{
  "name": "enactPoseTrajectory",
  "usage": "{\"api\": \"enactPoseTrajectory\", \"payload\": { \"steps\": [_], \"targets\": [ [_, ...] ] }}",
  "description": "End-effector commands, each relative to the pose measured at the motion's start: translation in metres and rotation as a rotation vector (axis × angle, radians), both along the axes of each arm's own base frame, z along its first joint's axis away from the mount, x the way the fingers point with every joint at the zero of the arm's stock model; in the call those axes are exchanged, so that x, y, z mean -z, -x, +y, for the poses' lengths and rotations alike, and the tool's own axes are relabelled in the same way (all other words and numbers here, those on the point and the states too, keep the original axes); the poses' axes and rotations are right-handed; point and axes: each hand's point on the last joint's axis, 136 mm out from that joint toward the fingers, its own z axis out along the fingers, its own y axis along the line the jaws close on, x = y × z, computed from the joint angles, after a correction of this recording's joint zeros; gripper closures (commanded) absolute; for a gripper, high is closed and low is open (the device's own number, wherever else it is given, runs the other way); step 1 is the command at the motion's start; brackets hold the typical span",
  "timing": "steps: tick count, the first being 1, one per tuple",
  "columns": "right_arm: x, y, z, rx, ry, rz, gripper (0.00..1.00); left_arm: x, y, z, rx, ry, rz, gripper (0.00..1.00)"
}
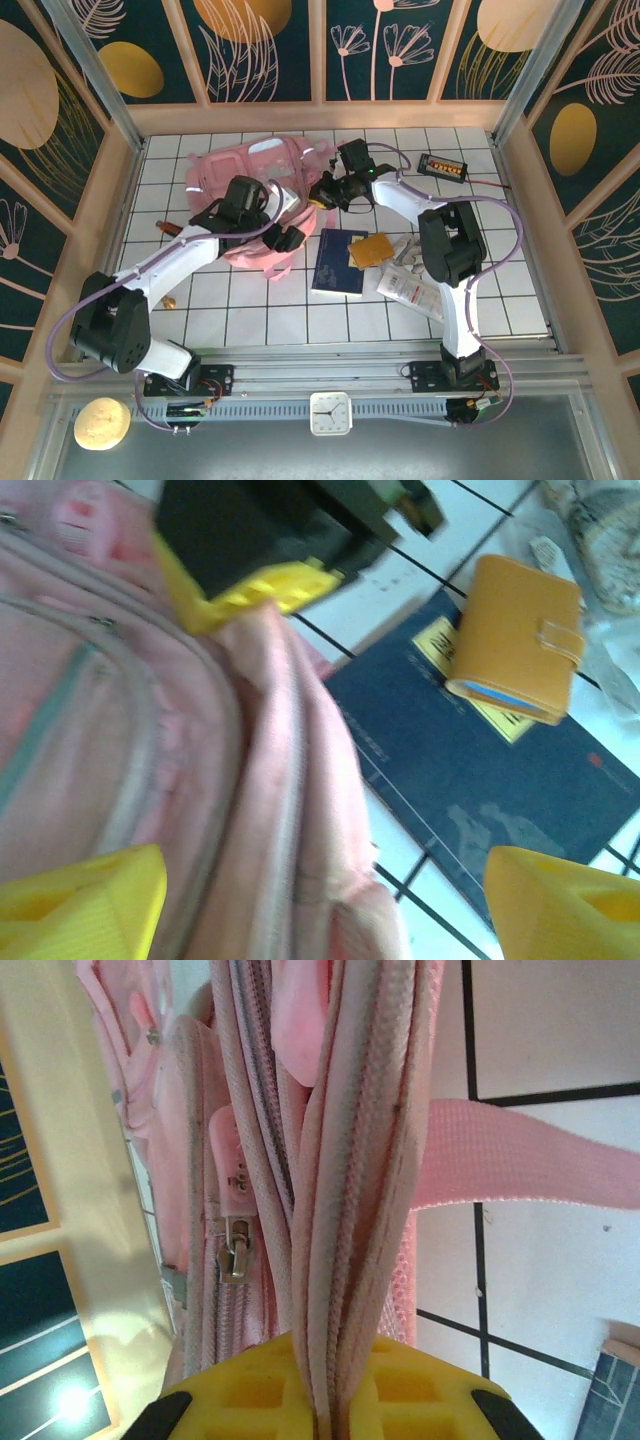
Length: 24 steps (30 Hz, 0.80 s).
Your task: Pack the student bag
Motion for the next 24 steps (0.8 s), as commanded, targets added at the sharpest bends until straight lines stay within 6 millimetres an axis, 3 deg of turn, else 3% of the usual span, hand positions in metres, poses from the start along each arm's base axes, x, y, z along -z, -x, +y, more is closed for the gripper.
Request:
{"api": "enactPoseTrajectory", "payload": {
  "steps": [1, 4, 7, 10, 12, 13, 14, 17, 20, 22, 24],
  "targets": [
    [-0.065, -0.002, 0.016, -0.052, -0.114, -0.119, 0.89, 0.009, 0.021, 0.004, 0.065, -0.058, 0.016, 0.18],
    [-0.068, 0.001, 0.020, -0.062, -0.127, -0.118, 0.89, 0.030, 0.025, 0.012, 0.046, -0.135, 0.039, 0.20],
    [-0.075, 0.007, 0.025, -0.079, -0.138, -0.125, 0.89, 0.050, 0.007, 0.033, -0.072, -0.261, 0.024, 0.30],
    [-0.079, 0.015, 0.025, -0.090, -0.142, -0.122, 0.89, 0.054, -0.015, 0.049, -0.192, -0.332, -0.021, 0.31],
    [-0.080, 0.020, 0.023, -0.091, -0.143, -0.116, 0.89, 0.058, -0.023, 0.050, -0.223, -0.341, -0.033, 0.30],
    [-0.080, 0.029, 0.029, -0.111, -0.144, -0.114, 0.89, 0.051, -0.031, 0.047, -0.238, -0.332, -0.053, 0.31],
    [-0.078, 0.034, 0.029, -0.117, -0.142, -0.107, 0.89, 0.052, -0.035, 0.044, -0.233, -0.328, -0.053, 0.35],
    [-0.075, 0.044, 0.026, -0.124, -0.134, -0.103, 0.89, 0.066, -0.037, 0.034, -0.182, -0.344, 0.011, 0.74],
    [-0.074, 0.046, 0.015, -0.113, -0.109, -0.121, 0.83, 0.080, -0.030, 0.029, -0.125, -0.372, 0.082, 0.85],
    [-0.073, 0.047, 0.007, -0.111, -0.087, -0.143, 0.72, 0.079, -0.026, 0.030, -0.098, -0.371, 0.068, 0.90],
    [-0.074, 0.035, -0.015, -0.080, -0.058, -0.181, 0.56, 0.069, -0.017, 0.024, -0.031, -0.336, 0.036, 0.97]
  ]
}}
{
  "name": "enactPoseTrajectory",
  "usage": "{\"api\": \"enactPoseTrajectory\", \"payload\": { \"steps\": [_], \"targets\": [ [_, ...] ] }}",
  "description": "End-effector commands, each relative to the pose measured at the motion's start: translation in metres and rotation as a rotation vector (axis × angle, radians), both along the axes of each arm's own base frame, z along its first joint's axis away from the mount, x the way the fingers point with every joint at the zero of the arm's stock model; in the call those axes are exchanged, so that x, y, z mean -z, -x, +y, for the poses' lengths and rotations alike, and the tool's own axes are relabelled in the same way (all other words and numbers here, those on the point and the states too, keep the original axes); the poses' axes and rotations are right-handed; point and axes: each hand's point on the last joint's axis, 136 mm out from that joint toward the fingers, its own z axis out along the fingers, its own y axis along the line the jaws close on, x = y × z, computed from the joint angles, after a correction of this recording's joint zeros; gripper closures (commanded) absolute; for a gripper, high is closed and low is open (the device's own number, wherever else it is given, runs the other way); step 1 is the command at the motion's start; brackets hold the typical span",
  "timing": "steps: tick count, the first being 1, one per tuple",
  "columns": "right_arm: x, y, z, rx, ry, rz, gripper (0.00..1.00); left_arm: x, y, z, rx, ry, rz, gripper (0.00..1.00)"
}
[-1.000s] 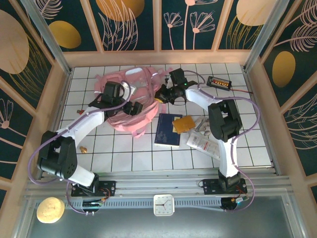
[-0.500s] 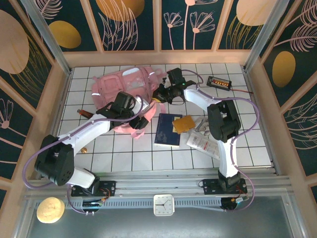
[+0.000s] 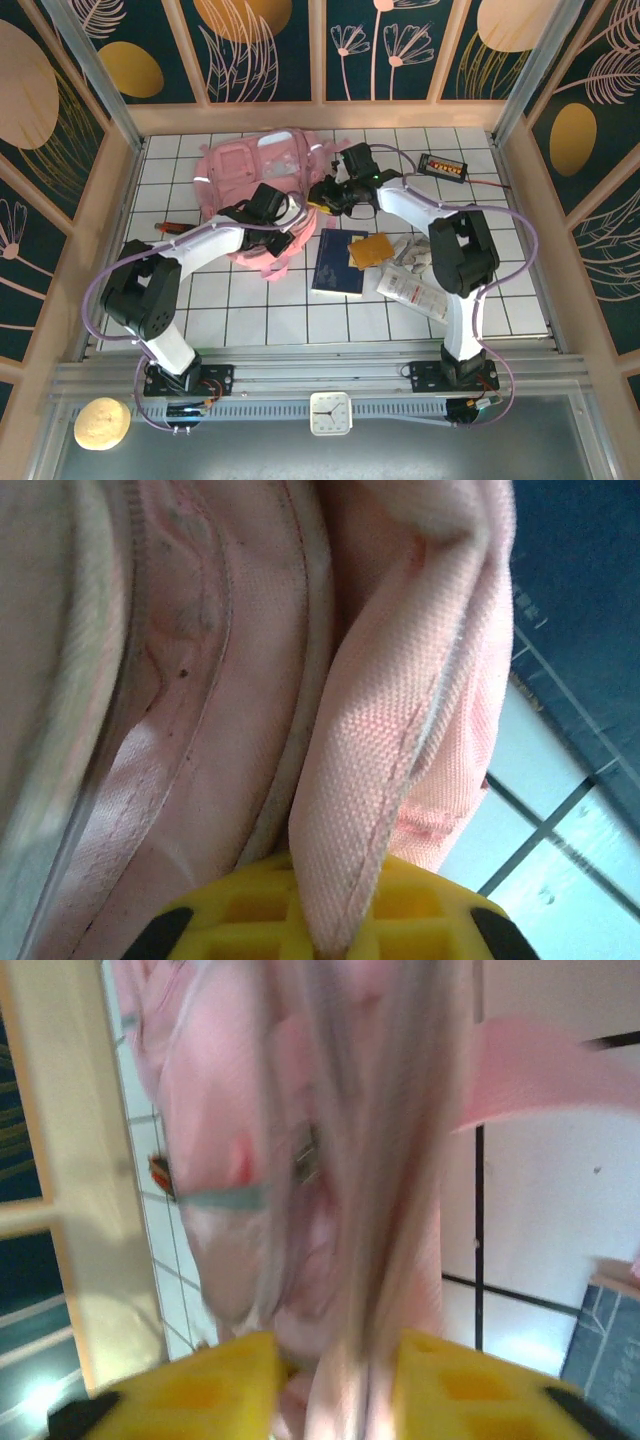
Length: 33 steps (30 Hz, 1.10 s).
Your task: Pack the student bag
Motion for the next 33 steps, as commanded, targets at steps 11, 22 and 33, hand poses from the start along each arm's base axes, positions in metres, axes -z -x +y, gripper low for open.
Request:
{"api": "enactPoseTrajectory", "payload": {
  "steps": [11, 22, 33],
  "targets": [
    [-0.102, -0.037, -0.095, -0.143, 0.047, -0.753, 0.29, -0.055, 0.020, -0.021, 0.246, 0.111, -0.061, 1.00],
    [-0.033, -0.053, -0.089, -0.476, 0.014, -0.795, 0.36, -0.060, 0.040, -0.023, 0.262, 0.169, -0.019, 1.00],
    [-0.021, -0.049, -0.096, -0.421, -0.126, -0.813, 0.34, -0.116, 0.028, -0.022, 0.254, 0.163, -0.114, 1.00]
  ]
}}
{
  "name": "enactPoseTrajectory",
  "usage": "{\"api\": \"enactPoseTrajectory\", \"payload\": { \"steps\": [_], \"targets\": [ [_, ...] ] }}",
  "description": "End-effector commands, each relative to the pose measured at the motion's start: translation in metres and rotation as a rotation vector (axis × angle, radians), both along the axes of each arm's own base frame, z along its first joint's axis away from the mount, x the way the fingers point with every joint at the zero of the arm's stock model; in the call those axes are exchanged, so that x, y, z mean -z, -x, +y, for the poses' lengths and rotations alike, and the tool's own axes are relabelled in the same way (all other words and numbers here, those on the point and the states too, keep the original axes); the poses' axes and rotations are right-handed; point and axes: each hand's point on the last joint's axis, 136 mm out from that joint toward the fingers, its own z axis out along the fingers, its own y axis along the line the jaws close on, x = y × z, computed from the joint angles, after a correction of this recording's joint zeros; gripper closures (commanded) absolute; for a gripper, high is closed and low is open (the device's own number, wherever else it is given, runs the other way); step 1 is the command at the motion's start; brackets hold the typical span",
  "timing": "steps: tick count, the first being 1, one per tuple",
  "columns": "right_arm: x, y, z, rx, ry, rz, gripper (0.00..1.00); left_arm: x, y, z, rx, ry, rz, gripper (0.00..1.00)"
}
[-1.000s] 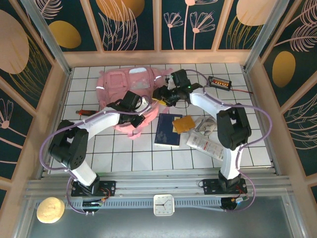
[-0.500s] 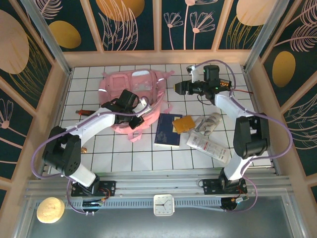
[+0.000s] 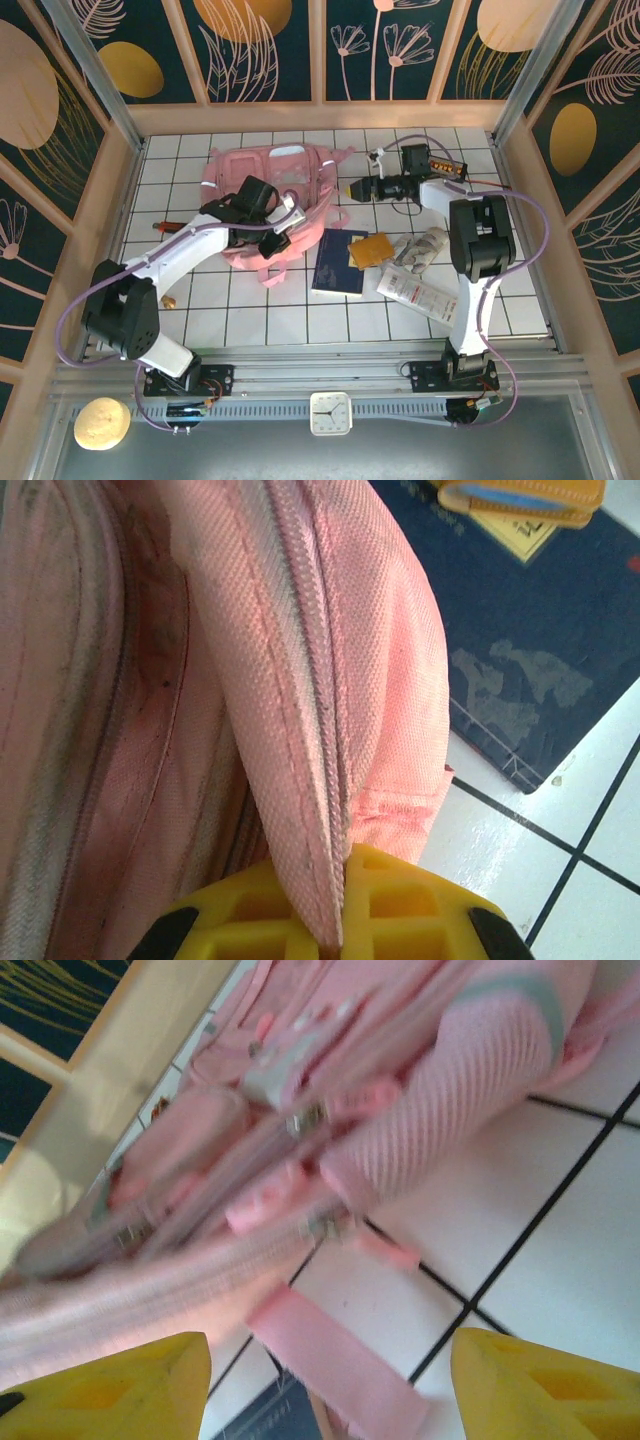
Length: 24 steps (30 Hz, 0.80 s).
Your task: Pack the student bag
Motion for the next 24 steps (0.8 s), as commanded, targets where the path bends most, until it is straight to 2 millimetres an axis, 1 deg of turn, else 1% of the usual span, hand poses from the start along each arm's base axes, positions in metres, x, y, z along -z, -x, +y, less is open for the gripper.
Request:
{"api": "enactPoseTrajectory", "payload": {
  "steps": [1, 3, 5, 8, 12, 15, 19, 24],
  "targets": [
    [-0.041, 0.007, 0.005, -0.090, -0.036, -0.225, 0.35, -0.069, -0.009, -0.012, 0.046, 0.098, -0.146, 1.00],
    [-0.039, 0.016, 0.007, -0.150, -0.033, -0.277, 0.37, -0.078, -0.008, -0.012, 0.058, 0.093, -0.154, 1.00],
    [-0.041, 0.024, 0.010, -0.202, -0.061, -0.324, 0.37, -0.085, -0.007, -0.012, 0.071, 0.090, -0.159, 1.00],
    [-0.044, 0.024, 0.011, -0.219, -0.091, -0.371, 0.37, -0.086, -0.004, -0.012, 0.080, 0.095, -0.156, 1.00],
    [-0.042, 0.015, 0.015, -0.238, -0.111, -0.405, 0.37, -0.086, -0.001, -0.012, 0.084, 0.101, -0.148, 1.00],
    [-0.035, 0.002, 0.017, -0.233, -0.109, -0.407, 0.36, -0.083, 0.001, -0.012, 0.084, 0.106, -0.138, 1.00],
    [-0.027, -0.009, 0.022, -0.237, -0.114, -0.407, 0.36, -0.079, 0.003, -0.012, 0.082, 0.109, -0.124, 1.00],
    [-0.015, -0.015, 0.031, -0.263, -0.123, -0.387, 0.36, -0.076, 0.005, -0.012, 0.081, 0.112, -0.114, 1.00]
  ]
}}
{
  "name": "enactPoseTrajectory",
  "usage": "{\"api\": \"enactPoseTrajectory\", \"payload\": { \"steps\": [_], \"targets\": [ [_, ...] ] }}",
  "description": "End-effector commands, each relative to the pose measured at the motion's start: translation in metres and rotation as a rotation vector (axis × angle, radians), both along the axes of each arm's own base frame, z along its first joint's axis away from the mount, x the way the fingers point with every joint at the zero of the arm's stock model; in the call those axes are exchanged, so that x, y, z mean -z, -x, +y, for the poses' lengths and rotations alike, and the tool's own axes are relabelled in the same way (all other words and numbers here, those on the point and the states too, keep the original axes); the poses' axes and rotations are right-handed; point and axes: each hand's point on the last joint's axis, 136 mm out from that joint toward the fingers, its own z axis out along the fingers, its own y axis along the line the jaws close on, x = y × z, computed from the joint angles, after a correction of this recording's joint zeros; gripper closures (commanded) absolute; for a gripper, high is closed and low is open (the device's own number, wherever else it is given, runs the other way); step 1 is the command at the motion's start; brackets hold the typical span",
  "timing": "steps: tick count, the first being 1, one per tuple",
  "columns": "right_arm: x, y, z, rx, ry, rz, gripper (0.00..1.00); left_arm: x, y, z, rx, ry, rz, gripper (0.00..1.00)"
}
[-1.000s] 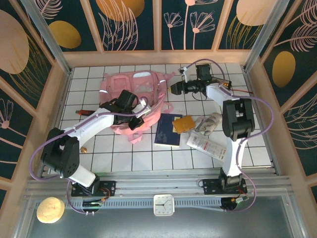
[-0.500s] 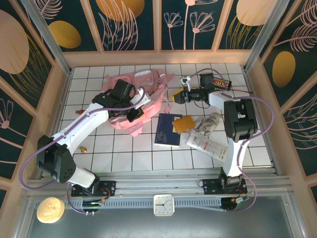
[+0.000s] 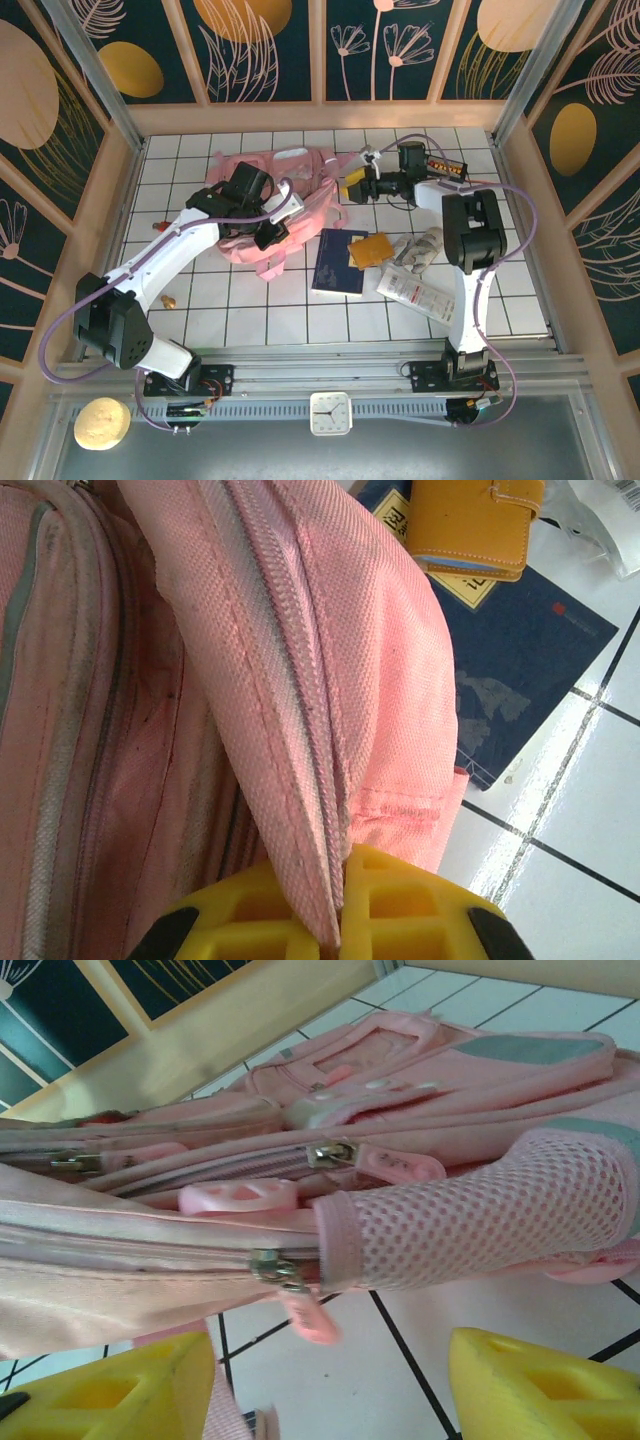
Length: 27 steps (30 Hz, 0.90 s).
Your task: Pack the student bag
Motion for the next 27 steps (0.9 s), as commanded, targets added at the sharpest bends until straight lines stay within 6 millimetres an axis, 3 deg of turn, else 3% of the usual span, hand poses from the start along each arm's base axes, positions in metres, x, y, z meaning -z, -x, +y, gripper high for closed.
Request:
{"api": "enactPoseTrajectory", "payload": {
  "steps": [1, 8, 14, 27],
  "targets": [
    [-0.004, -0.001, 0.013, -0.063, -0.027, -0.041, 0.36, -0.028, -0.001, -0.012, 0.049, 0.089, -0.080, 1.00],
    [0.009, 0.009, 0.035, -0.151, -0.031, -0.032, 0.36, -0.027, -0.002, -0.013, 0.048, 0.088, -0.075, 1.00],
    [0.009, 0.009, 0.037, -0.163, -0.034, -0.033, 0.37, -0.026, -0.002, -0.011, 0.041, 0.079, -0.079, 1.00],
    [0.013, 0.017, 0.034, -0.154, -0.012, 0.009, 0.71, -0.029, -0.008, -0.008, 0.025, 0.058, -0.101, 1.00]
  ]
}}
